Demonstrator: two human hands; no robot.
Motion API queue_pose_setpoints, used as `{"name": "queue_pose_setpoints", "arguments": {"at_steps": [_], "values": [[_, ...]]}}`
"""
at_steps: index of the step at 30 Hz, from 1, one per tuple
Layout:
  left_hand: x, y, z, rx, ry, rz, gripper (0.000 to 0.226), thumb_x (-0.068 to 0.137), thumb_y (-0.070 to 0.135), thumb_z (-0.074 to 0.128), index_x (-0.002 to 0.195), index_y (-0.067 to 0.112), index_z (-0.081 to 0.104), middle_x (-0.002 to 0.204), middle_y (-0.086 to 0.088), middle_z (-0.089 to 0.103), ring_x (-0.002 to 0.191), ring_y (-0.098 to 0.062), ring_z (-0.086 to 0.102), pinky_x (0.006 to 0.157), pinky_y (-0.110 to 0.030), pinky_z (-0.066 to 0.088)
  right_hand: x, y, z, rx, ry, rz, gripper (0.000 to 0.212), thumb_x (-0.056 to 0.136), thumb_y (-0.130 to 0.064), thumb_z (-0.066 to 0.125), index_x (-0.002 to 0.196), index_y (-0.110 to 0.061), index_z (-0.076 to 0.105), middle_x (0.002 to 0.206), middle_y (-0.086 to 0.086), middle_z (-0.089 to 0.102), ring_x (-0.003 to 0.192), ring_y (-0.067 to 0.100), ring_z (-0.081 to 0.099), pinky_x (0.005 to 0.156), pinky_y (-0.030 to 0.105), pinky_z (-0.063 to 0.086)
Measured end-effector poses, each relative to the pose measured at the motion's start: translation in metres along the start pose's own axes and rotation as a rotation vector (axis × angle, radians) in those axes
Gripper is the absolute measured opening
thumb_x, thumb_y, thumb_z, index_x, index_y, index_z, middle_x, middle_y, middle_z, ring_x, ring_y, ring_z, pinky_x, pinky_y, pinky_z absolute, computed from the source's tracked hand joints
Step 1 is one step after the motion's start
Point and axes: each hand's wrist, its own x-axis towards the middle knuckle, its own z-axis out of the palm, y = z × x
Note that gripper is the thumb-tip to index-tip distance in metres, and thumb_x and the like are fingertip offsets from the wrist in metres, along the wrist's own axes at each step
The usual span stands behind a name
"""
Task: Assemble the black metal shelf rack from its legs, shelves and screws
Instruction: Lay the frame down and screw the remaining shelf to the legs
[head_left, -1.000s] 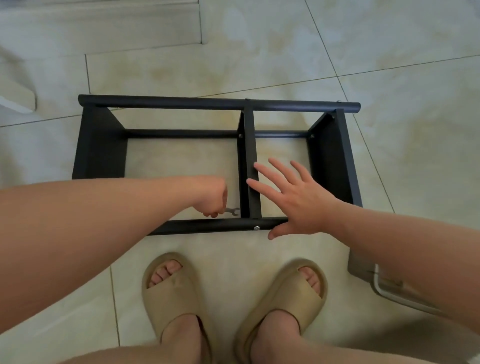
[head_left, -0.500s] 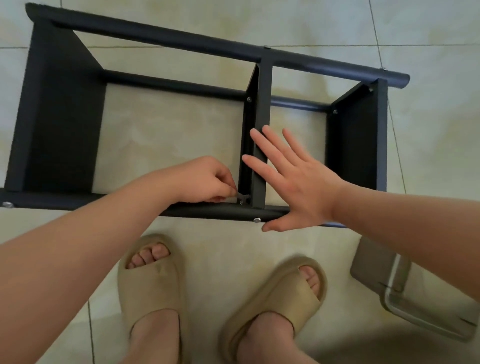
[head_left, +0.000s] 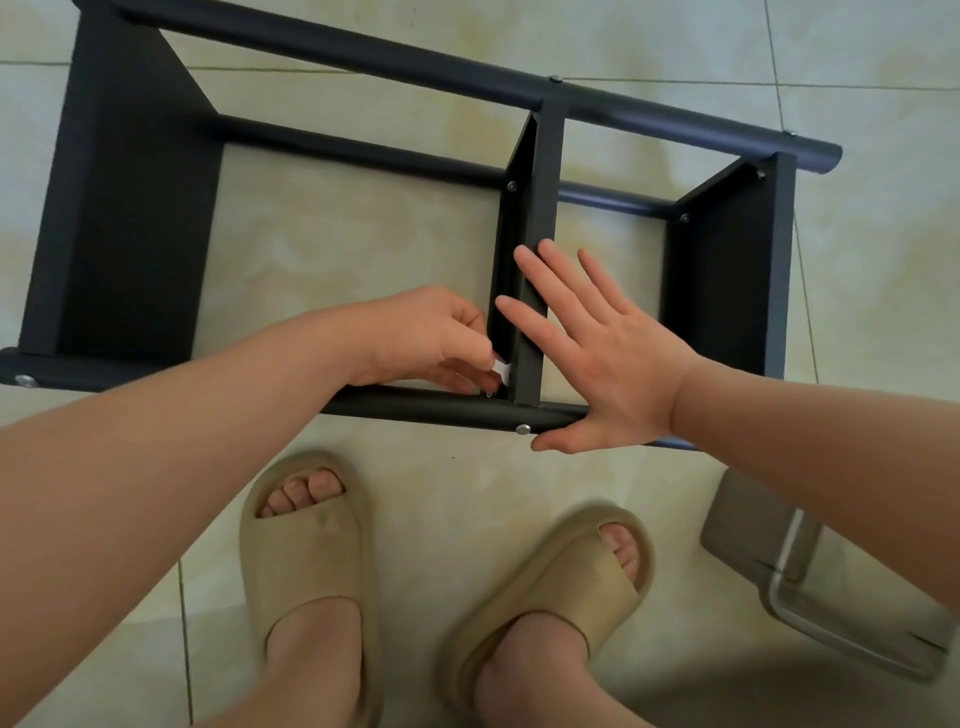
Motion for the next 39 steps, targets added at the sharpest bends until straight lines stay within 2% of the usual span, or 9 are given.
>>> {"name": "queue_pose_setpoints", "arguments": {"at_steps": [6, 8, 12, 19, 26, 32, 39], "values": [[0.004, -0.001, 0.003, -0.153, -0.010, -0.067, 0.012, 0.094, 0.005, 0.057, 0.084, 0.011, 0.054, 0.080, -0.008, 0.075, 0.084, -0.020, 0.076, 0.065, -0.024, 0.058, 0.000, 0.000, 0.001, 0.014, 0.009, -0.002, 0.119, 0.079, -0.092, 0.032, 0.161, -0.007, 0.014, 0.165, 0.028, 0.000, 0.154, 0.044, -0.005, 0.124, 0.059, 0.005], [0.004, -0.001, 0.003, -0.161, -0.007, -0.075, 0.006, 0.096, 0.012, 0.060, 0.091, 0.009, 0.060, 0.085, -0.009, 0.076, 0.084, -0.020, 0.076, 0.065, -0.024, 0.059, 0.000, 0.000, 0.001, 0.015, 0.006, -0.001, 0.120, 0.079, -0.092, 0.032, 0.161, -0.007, 0.014, 0.165, 0.028, 0.000, 0.153, 0.045, -0.005, 0.124, 0.060, 0.006], [0.008, -0.002, 0.004, -0.158, -0.005, -0.085, 0.011, 0.096, 0.020, 0.065, 0.101, 0.011, 0.067, 0.097, -0.008, 0.077, 0.089, -0.017, 0.075, 0.072, -0.025, 0.059, 0.000, 0.000, 0.000, 0.012, -0.003, 0.002, 0.120, 0.079, -0.092, 0.034, 0.161, -0.007, 0.015, 0.165, 0.028, -0.001, 0.153, 0.045, -0.004, 0.123, 0.061, 0.008], [0.010, -0.006, 0.000, -0.268, -0.011, -0.104, 0.005, 0.093, 0.018, 0.067, 0.097, 0.014, 0.069, 0.086, -0.001, 0.076, 0.080, -0.011, 0.073, 0.070, -0.023, 0.059, 0.000, 0.000, 0.000, 0.020, 0.005, 0.000, 0.120, 0.079, -0.092, 0.034, 0.160, -0.007, 0.015, 0.165, 0.028, 0.000, 0.153, 0.045, -0.004, 0.123, 0.061, 0.009], [0.015, -0.007, 0.002, -0.210, 0.054, -0.048, 0.006, 0.091, 0.012, 0.070, 0.092, 0.017, 0.067, 0.084, -0.001, 0.077, 0.078, -0.011, 0.073, 0.065, -0.021, 0.056, 0.000, 0.000, 0.000, 0.027, 0.007, -0.001, 0.120, 0.079, -0.092, 0.034, 0.161, -0.007, 0.015, 0.165, 0.028, -0.001, 0.153, 0.045, -0.004, 0.123, 0.062, 0.010], [0.012, -0.009, -0.004, -0.178, 0.041, -0.062, 0.009, 0.091, 0.017, 0.070, 0.099, 0.012, 0.071, 0.094, -0.004, 0.078, 0.081, -0.012, 0.074, 0.067, -0.022, 0.057, 0.000, 0.000, 0.000, 0.032, 0.008, -0.002, 0.119, 0.079, -0.092, 0.035, 0.160, -0.007, 0.016, 0.165, 0.028, 0.000, 0.153, 0.045, -0.004, 0.123, 0.061, 0.010], [0.013, -0.007, -0.003, -0.222, 0.055, -0.077, 0.002, 0.093, 0.015, 0.068, 0.093, 0.013, 0.069, 0.083, -0.003, 0.077, 0.076, -0.012, 0.073, 0.065, -0.023, 0.057, 0.000, 0.000, 0.000, 0.038, 0.010, -0.002, 0.119, 0.079, -0.092, 0.035, 0.160, -0.007, 0.016, 0.165, 0.029, 0.001, 0.153, 0.045, -0.003, 0.123, 0.061, 0.010]]}}
